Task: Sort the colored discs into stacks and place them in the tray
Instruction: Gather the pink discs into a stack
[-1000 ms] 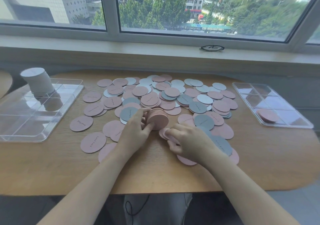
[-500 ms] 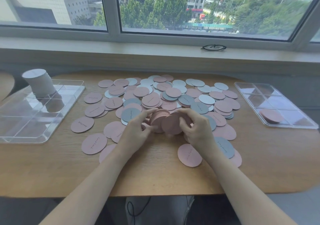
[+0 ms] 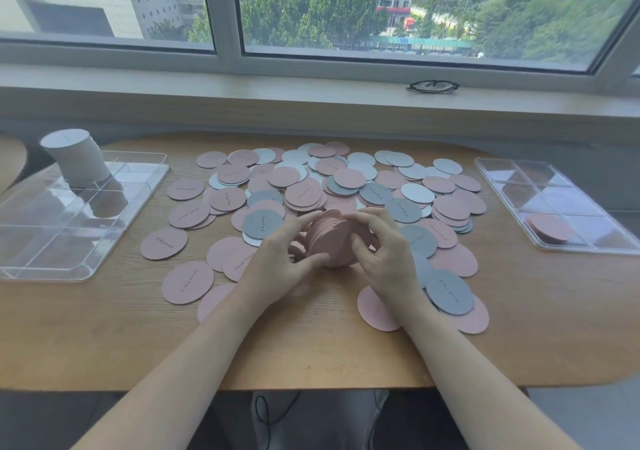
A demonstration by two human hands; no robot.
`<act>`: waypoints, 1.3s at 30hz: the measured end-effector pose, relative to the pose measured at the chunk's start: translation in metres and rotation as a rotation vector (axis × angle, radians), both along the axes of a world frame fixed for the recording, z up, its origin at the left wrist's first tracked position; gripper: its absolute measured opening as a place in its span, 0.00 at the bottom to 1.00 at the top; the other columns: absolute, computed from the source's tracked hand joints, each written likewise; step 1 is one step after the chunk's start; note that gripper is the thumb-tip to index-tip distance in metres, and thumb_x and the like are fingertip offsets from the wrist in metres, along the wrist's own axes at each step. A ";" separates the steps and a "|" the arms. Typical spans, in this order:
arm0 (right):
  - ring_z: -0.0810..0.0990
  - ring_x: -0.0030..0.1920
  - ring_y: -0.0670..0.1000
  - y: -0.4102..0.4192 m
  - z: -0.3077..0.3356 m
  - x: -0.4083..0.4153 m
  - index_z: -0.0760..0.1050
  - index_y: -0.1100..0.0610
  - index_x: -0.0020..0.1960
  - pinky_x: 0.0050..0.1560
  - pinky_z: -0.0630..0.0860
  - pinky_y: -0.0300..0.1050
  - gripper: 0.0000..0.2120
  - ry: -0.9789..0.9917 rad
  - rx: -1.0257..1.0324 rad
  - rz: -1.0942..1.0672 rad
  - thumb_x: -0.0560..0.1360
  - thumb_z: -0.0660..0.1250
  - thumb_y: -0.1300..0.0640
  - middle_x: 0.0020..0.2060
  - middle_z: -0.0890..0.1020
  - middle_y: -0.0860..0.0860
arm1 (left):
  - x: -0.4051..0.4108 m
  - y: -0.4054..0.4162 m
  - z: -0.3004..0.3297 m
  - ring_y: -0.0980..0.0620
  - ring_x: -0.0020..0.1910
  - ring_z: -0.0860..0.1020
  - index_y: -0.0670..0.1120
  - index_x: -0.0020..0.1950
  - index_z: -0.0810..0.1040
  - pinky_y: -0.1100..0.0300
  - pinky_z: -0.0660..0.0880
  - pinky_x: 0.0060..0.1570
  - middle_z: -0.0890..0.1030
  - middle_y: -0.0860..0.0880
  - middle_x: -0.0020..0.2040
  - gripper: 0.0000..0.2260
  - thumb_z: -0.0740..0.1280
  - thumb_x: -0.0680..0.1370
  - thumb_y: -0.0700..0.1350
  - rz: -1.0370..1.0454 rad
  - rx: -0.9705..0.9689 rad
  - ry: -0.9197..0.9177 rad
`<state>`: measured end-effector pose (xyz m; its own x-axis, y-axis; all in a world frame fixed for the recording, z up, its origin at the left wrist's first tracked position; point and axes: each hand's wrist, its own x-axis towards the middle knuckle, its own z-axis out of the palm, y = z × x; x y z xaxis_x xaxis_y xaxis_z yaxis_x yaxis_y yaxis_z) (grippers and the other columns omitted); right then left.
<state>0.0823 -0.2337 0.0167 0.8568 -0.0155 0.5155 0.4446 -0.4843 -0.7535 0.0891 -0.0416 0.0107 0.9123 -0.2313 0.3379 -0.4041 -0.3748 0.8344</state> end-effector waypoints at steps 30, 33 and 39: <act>0.77 0.56 0.54 0.004 -0.016 -0.003 0.63 0.58 0.77 0.70 0.63 0.60 0.32 -0.085 -0.786 -0.196 0.78 0.57 0.42 0.55 0.81 0.50 | -0.001 -0.006 -0.008 0.60 0.75 0.60 0.49 0.82 0.52 0.60 0.62 0.72 0.64 0.54 0.75 0.33 0.65 0.81 0.45 -0.007 0.306 -0.138; 0.75 0.60 0.56 0.003 -0.018 -0.001 0.61 0.58 0.77 0.71 0.61 0.60 0.34 -0.039 -0.756 -0.204 0.77 0.57 0.40 0.58 0.80 0.52 | -0.002 -0.008 -0.008 0.58 0.75 0.59 0.48 0.82 0.51 0.66 0.58 0.72 0.63 0.51 0.76 0.32 0.64 0.82 0.45 -0.011 0.331 -0.134; 0.73 0.62 0.54 0.003 -0.019 -0.001 0.59 0.57 0.79 0.69 0.64 0.59 0.33 -0.077 -0.646 -0.083 0.77 0.58 0.45 0.63 0.76 0.52 | 0.000 -0.010 -0.012 0.55 0.76 0.59 0.46 0.82 0.50 0.76 0.49 0.68 0.62 0.49 0.77 0.32 0.63 0.82 0.46 -0.019 0.392 -0.175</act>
<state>0.0816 -0.2310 -0.0028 0.8266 0.2537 0.5025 0.4274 -0.8637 -0.2671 0.0889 -0.0515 -0.0016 0.8434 -0.3891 0.3706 -0.5368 -0.6411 0.5485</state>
